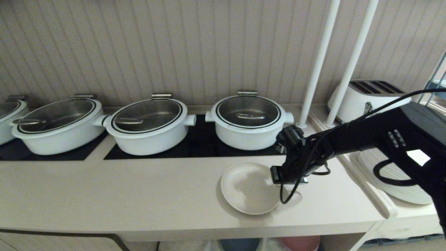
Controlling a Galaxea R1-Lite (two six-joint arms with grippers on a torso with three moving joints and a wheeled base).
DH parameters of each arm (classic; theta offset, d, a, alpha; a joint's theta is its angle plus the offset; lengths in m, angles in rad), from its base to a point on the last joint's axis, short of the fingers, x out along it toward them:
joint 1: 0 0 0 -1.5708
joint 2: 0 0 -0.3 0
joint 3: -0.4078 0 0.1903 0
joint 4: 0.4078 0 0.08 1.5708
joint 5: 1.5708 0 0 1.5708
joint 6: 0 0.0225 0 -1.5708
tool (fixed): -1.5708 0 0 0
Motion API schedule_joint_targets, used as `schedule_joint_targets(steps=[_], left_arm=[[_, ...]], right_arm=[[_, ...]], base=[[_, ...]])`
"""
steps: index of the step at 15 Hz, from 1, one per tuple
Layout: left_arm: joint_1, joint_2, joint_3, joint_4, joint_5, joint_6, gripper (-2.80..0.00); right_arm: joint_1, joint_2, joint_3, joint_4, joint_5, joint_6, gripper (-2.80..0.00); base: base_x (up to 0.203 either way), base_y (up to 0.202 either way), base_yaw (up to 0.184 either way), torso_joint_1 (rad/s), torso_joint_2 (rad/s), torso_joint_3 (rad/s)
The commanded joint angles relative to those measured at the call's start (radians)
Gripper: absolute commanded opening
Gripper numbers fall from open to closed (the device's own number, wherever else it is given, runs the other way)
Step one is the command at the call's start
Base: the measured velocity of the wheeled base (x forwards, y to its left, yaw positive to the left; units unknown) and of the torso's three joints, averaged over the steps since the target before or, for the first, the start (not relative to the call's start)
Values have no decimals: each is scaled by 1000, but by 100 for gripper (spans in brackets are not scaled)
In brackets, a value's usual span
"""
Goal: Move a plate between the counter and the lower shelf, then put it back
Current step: Pick up the plate
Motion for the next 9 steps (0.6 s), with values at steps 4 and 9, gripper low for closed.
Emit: schedule_joint_targets(steps=[4, 9], left_arm=[[0, 0, -1, 0, 1, -1, -280], [0, 0, -1, 0, 1, -1, -280]], right_arm=[[-4, -34, 12, 0, 4, 68, -280], [-6, -109, 82, -2, 9, 74, -280]], base=[[0, 0, 0, 0, 0, 0], [0, 0, 0, 0, 0, 0]])
